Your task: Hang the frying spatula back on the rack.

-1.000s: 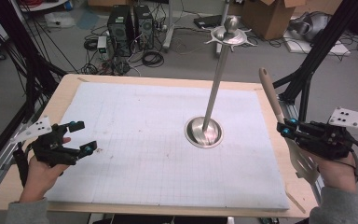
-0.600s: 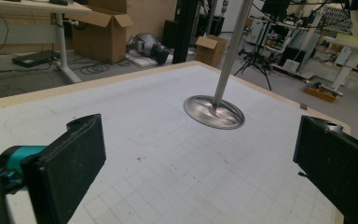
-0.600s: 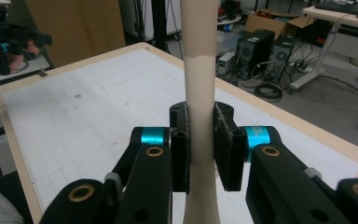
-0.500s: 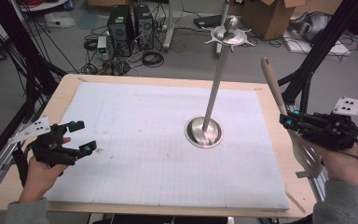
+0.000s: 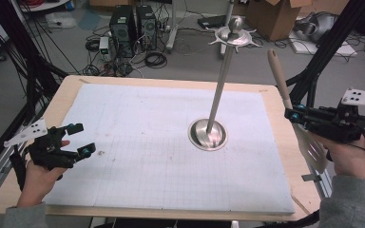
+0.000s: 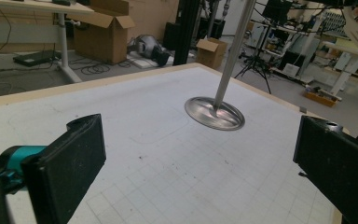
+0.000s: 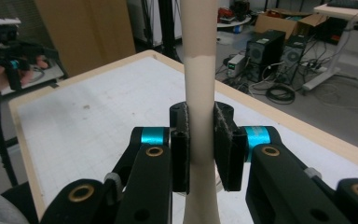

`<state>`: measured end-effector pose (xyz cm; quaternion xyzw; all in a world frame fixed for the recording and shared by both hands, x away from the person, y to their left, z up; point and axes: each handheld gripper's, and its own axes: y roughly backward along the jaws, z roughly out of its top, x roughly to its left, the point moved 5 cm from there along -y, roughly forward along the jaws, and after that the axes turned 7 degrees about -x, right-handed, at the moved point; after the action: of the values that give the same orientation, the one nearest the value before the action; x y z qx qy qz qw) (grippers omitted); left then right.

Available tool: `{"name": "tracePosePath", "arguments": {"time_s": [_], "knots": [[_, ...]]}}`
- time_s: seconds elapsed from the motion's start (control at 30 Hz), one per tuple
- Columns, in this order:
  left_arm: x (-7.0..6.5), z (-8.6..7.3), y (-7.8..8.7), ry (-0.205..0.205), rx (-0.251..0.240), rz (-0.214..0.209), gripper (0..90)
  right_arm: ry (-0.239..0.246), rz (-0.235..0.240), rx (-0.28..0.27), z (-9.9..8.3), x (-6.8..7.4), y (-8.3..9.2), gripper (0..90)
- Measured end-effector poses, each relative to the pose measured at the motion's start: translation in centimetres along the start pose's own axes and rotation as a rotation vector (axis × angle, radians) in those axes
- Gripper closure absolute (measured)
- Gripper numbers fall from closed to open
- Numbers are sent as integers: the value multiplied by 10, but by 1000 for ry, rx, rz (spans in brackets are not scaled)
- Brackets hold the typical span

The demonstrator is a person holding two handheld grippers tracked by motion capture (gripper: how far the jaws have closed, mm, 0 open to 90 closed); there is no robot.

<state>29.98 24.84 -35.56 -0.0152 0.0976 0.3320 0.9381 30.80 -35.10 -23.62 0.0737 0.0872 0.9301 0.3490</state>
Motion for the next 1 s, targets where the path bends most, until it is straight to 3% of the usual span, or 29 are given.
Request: {"name": "tracePosePath", "arguments": {"time_s": [0.13, 0.63, 1.0], "knots": [[-3, 4, 2, -7, -15, -3, 27, -22, 6, -3, 3, -2, -3, 783], [-3, 2, 6, -12, -6, 10, 27, -33, 25, 13, 10, -5, -16, 783], [-4, 0, 7, -12, -1, 13, 27, -54, 60, -13, 10, -8, -17, 783]]}}
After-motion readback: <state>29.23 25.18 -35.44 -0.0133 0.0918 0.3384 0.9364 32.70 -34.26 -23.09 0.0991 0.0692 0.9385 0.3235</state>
